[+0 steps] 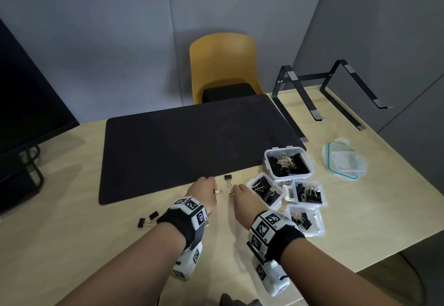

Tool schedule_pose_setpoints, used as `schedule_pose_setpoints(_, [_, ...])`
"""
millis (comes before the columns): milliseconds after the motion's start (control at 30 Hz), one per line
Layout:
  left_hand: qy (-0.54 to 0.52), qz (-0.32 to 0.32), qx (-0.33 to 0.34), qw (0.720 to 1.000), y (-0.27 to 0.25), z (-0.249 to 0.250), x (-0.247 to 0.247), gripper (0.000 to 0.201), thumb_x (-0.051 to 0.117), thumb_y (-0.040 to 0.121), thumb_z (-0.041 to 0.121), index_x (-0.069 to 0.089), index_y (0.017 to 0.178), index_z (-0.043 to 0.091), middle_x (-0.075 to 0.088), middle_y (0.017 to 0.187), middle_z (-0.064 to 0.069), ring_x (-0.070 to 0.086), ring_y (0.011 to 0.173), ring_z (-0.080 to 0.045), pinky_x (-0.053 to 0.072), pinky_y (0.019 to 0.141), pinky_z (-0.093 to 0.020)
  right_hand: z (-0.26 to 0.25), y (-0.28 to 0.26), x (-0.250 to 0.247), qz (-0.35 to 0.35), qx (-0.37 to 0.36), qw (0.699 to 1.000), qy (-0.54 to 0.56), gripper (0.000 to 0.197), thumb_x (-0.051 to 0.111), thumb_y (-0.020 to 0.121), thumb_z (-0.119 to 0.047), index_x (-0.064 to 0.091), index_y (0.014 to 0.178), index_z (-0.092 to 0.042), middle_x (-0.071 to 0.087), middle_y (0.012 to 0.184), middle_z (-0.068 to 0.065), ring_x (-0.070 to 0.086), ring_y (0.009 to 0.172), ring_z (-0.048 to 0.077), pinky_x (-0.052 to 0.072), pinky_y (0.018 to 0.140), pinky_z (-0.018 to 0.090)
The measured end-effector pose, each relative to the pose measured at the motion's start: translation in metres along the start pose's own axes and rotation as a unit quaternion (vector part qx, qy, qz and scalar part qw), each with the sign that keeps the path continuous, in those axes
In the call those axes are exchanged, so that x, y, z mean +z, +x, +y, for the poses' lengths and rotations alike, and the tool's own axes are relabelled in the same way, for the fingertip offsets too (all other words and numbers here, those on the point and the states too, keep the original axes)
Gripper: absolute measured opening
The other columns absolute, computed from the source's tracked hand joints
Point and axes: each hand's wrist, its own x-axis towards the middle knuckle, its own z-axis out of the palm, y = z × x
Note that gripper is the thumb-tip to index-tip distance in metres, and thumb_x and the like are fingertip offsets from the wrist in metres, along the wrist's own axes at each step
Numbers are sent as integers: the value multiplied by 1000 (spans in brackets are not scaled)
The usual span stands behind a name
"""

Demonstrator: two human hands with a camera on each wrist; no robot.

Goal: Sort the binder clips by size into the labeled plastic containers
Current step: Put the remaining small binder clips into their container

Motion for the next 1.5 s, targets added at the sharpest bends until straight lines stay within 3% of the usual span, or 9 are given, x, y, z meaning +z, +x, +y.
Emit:
schedule_pose_setpoints(100, [9, -4, 3, 1000, -2, 0, 0, 20, 49, 89, 8, 61, 100, 21, 56, 111, -3, 59, 96, -21, 45, 77, -27, 8, -2, 1, 22, -15, 999, -25, 32, 40, 90, -1, 47, 120, -10, 49, 120, 7, 57, 103, 29, 39, 75, 28])
schedule_pose_setpoints(400, [-7, 12, -5, 1000, -10, 5, -1, 11, 53, 89, 20, 62, 96, 22, 63, 104, 2, 61, 92, -18, 45, 69, -26, 7, -11, 0, 20, -24, 999, -40, 28, 42, 89, 0, 47, 115, -11, 51, 118, 9, 56, 104, 29, 44, 80, 33])
schedule_pose_setpoints(533, [-42, 41, -28, 998, -19, 8, -3, 12, 55, 88, 21, 61, 98, 22, 64, 100, 2, 60, 91, -18, 43, 69, -24, 8, -15, 0, 12, -49, 998, -25, 33, 39, 85, 3, 49, 109, -17, 49, 111, 7, 53, 87, 24, 39, 72, 30])
schedule_pose_setpoints(767, [-74, 48, -59, 994, -36, 15, -4, 14, 54, 87, 18, 64, 96, 22, 68, 94, 1, 62, 80, -18, 47, 66, -24, 9, -24, -5, -19, -30, 998, -50, 25, 42, 90, -6, 48, 114, -6, 50, 118, 14, 54, 106, 31, 47, 86, 38])
schedule_pose_setpoints(833, [-96, 49, -55, 993, -40, 20, -4, 13, 56, 87, 19, 65, 95, 22, 68, 92, 1, 59, 75, -17, 49, 66, -26, 12, -30, -10, -15, -35, 998, -52, 23, 44, 89, -9, 49, 110, -4, 53, 115, 15, 55, 105, 32, 46, 84, 37])
schedule_pose_setpoints(1000, [-123, 55, -41, 990, -48, 36, -1, 13, 58, 87, 20, 66, 96, 23, 67, 93, 4, 61, 89, -16, 47, 75, -25, 25, -45, -26, -9, -38, 999, -18, 18, 49, 87, -16, 56, 101, -6, 59, 106, 12, 56, 101, 29, 46, 79, 33])
schedule_pose_setpoints(1200, [-169, 83, -27, 982, -60, 70, 3, 12, 64, 83, 19, 63, 94, 23, 58, 79, 10, 58, 80, -13, 44, 72, -22, 56, -65, -58, 36, -17, 998, 56, 12, 57, 82, -23, 49, 75, -18, 55, 80, -1, 52, 77, 18, 38, 65, 25])
schedule_pose_setpoints(1300, [-179, 76, -4, 981, -65, 85, 8, 9, 63, 82, 15, 63, 85, 23, 55, 73, 14, 59, 80, -13, 44, 71, -21, 80, -73, -76, 48, 16, 996, 72, 5, 56, 79, -20, 54, 77, -16, 58, 78, 0, 57, 79, 19, 44, 65, 27])
schedule_pose_setpoints(1500, [-171, 67, 33, 982, -73, 117, 18, 8, 62, 84, 19, 66, 91, 21, 63, 85, 8, 60, 83, -13, 48, 76, -25, 122, -83, -95, 40, 50, 996, 63, 4, 59, 78, -18, 58, 79, -15, 54, 74, -4, 51, 70, 13, 35, 53, 19])
